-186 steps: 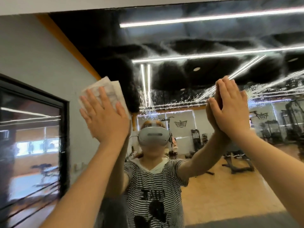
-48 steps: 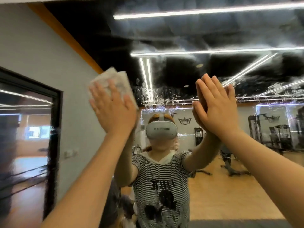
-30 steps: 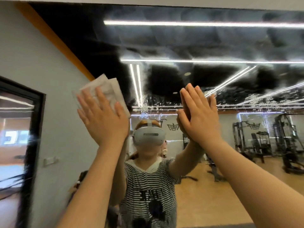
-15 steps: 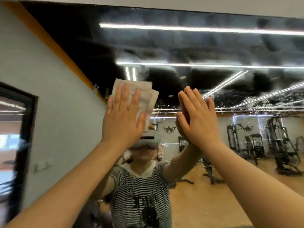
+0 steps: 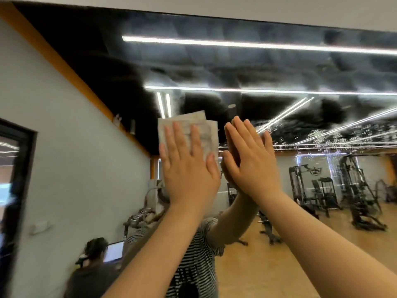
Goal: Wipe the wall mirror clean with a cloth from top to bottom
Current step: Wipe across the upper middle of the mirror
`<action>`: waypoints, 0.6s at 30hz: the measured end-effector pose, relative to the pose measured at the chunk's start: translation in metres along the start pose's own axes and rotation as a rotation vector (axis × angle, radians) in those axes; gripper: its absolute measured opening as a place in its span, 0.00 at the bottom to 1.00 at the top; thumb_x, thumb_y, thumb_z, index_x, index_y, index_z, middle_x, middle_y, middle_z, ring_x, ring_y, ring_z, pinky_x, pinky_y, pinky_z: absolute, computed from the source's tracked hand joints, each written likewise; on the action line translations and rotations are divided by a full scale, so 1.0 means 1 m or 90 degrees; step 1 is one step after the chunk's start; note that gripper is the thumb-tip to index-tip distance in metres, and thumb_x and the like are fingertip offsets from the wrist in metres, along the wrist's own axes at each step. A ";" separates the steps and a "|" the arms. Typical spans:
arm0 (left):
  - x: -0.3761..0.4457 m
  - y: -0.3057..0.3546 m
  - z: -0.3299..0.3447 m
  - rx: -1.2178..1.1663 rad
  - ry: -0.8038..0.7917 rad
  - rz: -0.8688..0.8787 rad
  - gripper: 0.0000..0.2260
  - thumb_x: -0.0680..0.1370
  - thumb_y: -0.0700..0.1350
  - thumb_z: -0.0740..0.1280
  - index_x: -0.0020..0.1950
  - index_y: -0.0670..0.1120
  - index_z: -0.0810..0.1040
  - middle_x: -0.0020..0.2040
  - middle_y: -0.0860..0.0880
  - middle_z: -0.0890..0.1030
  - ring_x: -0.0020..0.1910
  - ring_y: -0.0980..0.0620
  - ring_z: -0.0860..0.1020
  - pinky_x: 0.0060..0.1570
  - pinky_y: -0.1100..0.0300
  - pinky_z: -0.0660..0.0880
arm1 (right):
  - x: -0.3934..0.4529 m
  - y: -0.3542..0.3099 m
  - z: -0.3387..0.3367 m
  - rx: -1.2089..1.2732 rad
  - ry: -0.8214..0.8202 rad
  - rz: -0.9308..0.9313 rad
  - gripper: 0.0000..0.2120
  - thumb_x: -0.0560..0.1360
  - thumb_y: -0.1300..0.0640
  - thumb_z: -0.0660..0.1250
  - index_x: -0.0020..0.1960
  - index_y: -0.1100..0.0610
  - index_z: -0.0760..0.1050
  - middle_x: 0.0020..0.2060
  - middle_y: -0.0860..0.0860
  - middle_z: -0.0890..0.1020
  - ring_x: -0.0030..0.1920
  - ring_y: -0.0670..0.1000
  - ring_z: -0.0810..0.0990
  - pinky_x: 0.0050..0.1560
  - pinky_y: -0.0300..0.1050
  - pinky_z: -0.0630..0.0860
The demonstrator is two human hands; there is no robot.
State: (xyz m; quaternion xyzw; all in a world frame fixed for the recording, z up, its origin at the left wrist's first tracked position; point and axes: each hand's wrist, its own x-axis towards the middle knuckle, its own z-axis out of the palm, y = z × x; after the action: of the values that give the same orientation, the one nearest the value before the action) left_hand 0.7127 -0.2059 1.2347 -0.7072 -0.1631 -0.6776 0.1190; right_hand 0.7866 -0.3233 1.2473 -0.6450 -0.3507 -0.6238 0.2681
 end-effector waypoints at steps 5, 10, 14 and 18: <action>-0.002 0.000 0.004 0.023 0.003 0.032 0.30 0.80 0.57 0.45 0.80 0.44 0.53 0.78 0.37 0.52 0.78 0.39 0.49 0.74 0.46 0.43 | 0.000 0.000 0.000 0.007 0.002 -0.003 0.31 0.77 0.41 0.47 0.78 0.50 0.56 0.78 0.48 0.56 0.75 0.43 0.45 0.74 0.49 0.37; -0.003 0.001 0.004 -0.002 0.029 0.042 0.29 0.80 0.56 0.49 0.79 0.43 0.57 0.78 0.36 0.55 0.77 0.38 0.53 0.74 0.44 0.47 | 0.001 0.001 0.002 -0.002 0.003 -0.005 0.30 0.78 0.43 0.50 0.78 0.51 0.58 0.78 0.49 0.57 0.77 0.47 0.49 0.75 0.52 0.40; -0.004 0.004 0.002 0.002 0.024 0.038 0.30 0.79 0.56 0.49 0.78 0.43 0.59 0.77 0.36 0.57 0.77 0.37 0.54 0.74 0.43 0.49 | 0.001 0.001 0.001 -0.017 0.006 -0.011 0.31 0.78 0.43 0.47 0.77 0.53 0.60 0.77 0.51 0.59 0.77 0.50 0.53 0.74 0.54 0.41; -0.003 0.001 0.002 0.015 0.020 0.034 0.30 0.79 0.56 0.49 0.78 0.43 0.58 0.77 0.36 0.57 0.77 0.38 0.54 0.74 0.43 0.49 | 0.002 0.000 0.002 -0.023 0.000 -0.023 0.30 0.78 0.44 0.49 0.76 0.56 0.62 0.76 0.54 0.63 0.76 0.54 0.59 0.74 0.60 0.49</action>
State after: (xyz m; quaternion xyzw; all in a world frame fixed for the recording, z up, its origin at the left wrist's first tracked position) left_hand 0.7148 -0.2058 1.2320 -0.6991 -0.1505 -0.6833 0.1477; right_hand 0.7874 -0.3218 1.2487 -0.6432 -0.3508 -0.6351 0.2449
